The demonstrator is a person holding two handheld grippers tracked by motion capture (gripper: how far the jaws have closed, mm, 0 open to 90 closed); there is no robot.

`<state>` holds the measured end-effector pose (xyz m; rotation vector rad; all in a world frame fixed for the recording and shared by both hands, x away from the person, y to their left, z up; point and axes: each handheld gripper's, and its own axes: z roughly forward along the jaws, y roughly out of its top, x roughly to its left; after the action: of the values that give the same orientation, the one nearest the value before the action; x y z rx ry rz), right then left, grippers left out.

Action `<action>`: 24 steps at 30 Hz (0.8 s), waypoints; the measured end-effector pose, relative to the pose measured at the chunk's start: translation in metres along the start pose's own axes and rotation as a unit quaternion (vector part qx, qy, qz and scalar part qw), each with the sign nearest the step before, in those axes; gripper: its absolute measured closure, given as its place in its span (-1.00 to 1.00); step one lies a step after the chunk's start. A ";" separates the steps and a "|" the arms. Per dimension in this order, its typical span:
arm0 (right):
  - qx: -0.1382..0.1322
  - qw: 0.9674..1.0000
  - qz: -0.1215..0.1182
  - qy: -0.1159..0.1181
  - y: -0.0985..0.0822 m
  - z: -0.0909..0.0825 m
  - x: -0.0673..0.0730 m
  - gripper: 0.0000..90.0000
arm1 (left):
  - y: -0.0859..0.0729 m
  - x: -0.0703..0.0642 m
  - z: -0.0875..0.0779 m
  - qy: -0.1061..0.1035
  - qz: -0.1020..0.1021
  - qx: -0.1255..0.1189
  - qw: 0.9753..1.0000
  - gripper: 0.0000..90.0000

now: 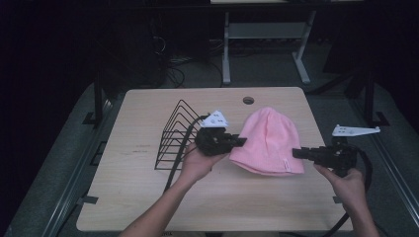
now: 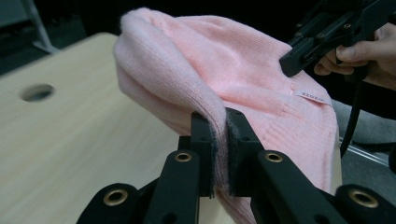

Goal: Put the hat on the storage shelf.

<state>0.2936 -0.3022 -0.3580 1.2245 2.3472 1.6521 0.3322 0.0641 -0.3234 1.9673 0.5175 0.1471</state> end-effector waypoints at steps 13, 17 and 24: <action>-0.031 0.995 -0.081 0.048 0.069 0.045 0.044 0.87 | 0.013 0.036 -0.111 0.075 0.038 -0.046 0.995 0.84; -0.030 0.992 -0.111 0.052 0.090 0.072 0.058 0.87 | 0.005 0.048 -0.137 0.102 0.044 -0.051 0.993 0.84; -0.029 0.987 -0.149 0.056 0.113 0.113 0.078 0.87 | -0.014 0.068 -0.168 0.136 0.042 -0.059 0.988 0.84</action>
<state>0.3539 -0.1513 -0.2857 0.7420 2.3804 1.7109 0.3339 0.2381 -0.2696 1.8627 0.5892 0.4942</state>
